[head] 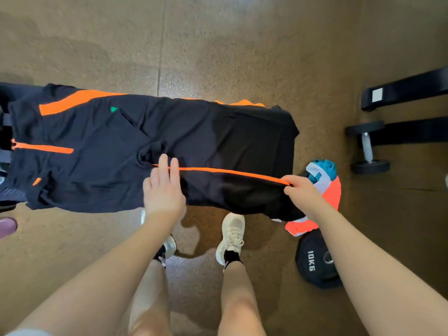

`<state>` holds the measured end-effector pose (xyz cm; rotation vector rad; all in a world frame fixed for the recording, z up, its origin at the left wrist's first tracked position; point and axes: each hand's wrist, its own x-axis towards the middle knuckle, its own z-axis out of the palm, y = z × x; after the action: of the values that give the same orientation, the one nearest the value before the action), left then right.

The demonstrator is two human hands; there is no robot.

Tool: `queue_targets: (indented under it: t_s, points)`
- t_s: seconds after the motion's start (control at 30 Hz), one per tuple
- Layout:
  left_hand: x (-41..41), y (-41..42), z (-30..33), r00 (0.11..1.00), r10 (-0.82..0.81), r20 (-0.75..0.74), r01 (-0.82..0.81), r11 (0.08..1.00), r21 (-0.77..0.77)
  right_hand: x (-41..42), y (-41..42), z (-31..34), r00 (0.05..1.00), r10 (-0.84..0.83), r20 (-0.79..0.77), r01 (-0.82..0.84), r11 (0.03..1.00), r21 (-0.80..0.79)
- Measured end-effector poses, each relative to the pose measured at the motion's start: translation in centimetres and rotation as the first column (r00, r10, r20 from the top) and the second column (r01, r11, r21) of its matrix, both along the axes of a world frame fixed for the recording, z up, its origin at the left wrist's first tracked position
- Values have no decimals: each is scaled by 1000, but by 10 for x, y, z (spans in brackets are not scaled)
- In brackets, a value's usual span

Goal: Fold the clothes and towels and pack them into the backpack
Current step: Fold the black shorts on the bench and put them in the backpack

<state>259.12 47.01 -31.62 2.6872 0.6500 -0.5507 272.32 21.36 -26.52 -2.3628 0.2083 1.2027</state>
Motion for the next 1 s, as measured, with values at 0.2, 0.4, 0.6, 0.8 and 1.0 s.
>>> queue_targets:
  t_s: [0.2, 0.4, 0.6, 0.8, 1.0]
  points:
    - [9, -57, -35, 975, -178, 133, 200, 963, -179, 28, -18, -47, 969, -148, 198, 148, 989, 13]
    - [10, -60, -52, 988, -146, 42, 150, 984, -100, -5, -39, -82, 884, -351, 309, 343, 936, 84]
    - [12, -58, -46, 981, -196, -4, 195, 979, -58, -43, -54, -75, 815, -575, 66, 575, 818, 22]
    - [14, -58, -46, 979, -197, -59, 195, 980, -36, -4, -79, -59, 744, -664, 67, 637, 736, 229]
    - [16, -55, -50, 985, -169, -27, 166, 982, -86, 15, -65, -77, 900, -89, 426, 221, 937, -272]
